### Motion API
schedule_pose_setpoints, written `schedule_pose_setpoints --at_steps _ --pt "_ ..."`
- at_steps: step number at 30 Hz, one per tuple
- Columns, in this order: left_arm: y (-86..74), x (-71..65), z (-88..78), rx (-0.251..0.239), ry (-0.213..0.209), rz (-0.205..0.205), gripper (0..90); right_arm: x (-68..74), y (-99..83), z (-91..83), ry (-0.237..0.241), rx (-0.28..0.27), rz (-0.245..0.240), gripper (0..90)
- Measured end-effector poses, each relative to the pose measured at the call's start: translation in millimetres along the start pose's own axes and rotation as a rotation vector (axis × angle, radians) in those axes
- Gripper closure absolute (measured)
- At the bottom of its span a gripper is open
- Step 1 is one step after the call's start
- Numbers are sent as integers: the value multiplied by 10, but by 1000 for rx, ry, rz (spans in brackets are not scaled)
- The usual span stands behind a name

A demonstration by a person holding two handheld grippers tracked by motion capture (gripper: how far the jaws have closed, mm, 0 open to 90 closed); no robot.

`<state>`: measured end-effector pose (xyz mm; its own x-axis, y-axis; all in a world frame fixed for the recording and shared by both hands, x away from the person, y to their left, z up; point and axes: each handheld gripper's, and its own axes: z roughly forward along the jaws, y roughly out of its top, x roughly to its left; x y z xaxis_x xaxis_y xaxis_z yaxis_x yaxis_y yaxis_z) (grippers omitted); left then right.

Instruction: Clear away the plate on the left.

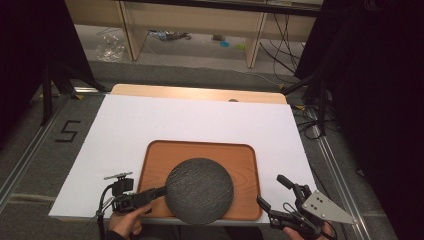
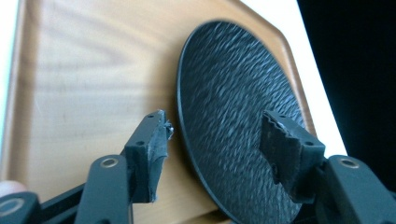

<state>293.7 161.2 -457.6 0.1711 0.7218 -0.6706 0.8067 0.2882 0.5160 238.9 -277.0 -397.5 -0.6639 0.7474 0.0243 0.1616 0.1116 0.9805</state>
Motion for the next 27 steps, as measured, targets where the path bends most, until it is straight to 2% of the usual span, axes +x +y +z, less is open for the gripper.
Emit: schedule_pose_setpoints --at_steps 1,3,6,10,12,20,22,24,27 --pt "18 -17 -17 -16 6 17 405 -8 -5 10 -6 -13 -13 171" --pt "56 -37 -56 -34 7 64 388 0 1 0 0 -1 1 171" --pt "103 -75 -121 -77 6 129 375 -5 -4 10 -6 -13 -13 171" --pt "156 -127 -198 -120 12 215 343 0 3 1 -1 -2 -1 171" --pt "166 -155 -231 -144 22 259 334 -9 -6 11 -7 -12 -15 171" --pt "190 -252 -366 -199 29 444 302 1 -1 9 -5 -9 -2 171" --pt "191 -259 -393 -209 15 469 296 -5 -3 12 -7 -13 -15 171" --pt "189 -262 -414 -217 6 482 288 0 -7 7 -9 -2 -4 171" --pt "181 -270 -455 -230 -16 507 280 -2 -3 13 -8 -17 -13 171"
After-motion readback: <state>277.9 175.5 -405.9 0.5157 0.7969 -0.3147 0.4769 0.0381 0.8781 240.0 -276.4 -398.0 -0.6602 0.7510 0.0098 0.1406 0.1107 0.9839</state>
